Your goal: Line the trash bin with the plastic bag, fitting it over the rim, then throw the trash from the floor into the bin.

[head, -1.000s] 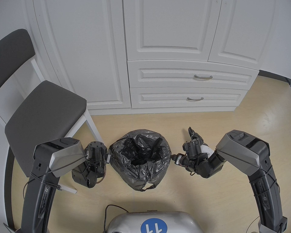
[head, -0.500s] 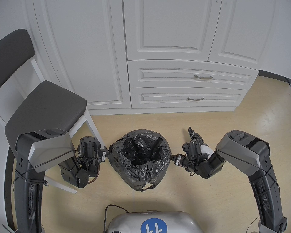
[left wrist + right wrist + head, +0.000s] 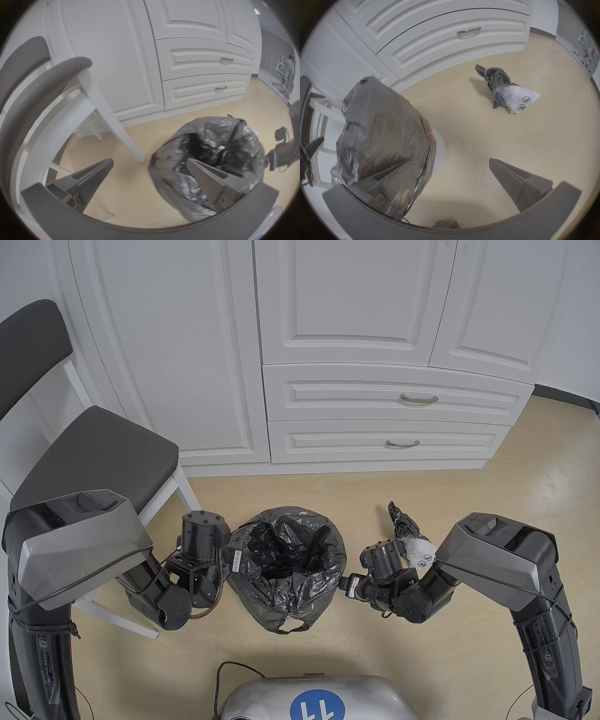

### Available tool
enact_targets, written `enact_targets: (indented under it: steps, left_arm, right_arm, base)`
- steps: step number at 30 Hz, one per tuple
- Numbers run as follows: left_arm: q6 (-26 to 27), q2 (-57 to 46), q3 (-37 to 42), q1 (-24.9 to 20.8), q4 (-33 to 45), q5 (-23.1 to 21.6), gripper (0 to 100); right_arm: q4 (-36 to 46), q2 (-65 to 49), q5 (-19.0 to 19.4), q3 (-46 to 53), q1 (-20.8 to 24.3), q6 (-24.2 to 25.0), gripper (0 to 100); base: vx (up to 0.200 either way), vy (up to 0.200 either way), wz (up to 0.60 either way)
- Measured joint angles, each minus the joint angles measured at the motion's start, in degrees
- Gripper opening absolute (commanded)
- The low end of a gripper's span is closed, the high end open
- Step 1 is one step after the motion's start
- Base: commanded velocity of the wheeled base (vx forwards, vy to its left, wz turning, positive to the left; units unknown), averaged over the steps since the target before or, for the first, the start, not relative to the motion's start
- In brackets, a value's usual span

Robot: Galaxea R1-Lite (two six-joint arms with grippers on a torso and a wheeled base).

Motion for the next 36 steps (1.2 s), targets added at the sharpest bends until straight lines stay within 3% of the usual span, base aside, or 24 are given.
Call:
enact_targets:
  steps: [17,29,33,36]
  left_arm:
    - [-6.4,3.1,-3.8,-4.7,4.2,0.0,100]
    - [-7.7,4.9,-4.1,-7.4,6.6,0.1,100]
    - [-7.5,5.6,-4.5,-8.1,7.3,0.9,100]
    - [-6.4,5.8,-4.6,-8.2,7.3,4.0,100]
  right_arm:
    - [4.8,-3.8,0.0,7.8,8.1,-7.0,100]
    - [4.7,-11.3,1.5,18.4,7.0,-19.8,100]
    - [4.2,-13.1,2.8,19.7,6.4,-20.1,100]
    - [4.1,-13.6,5.1,20.0,6.2,-20.0,100]
  base:
    - [0.0,0.0,0.0]
    - [0.0,0.0,0.0]
    - [0.0,0.0,0.0]
    - [0.0,0.0,0.0]
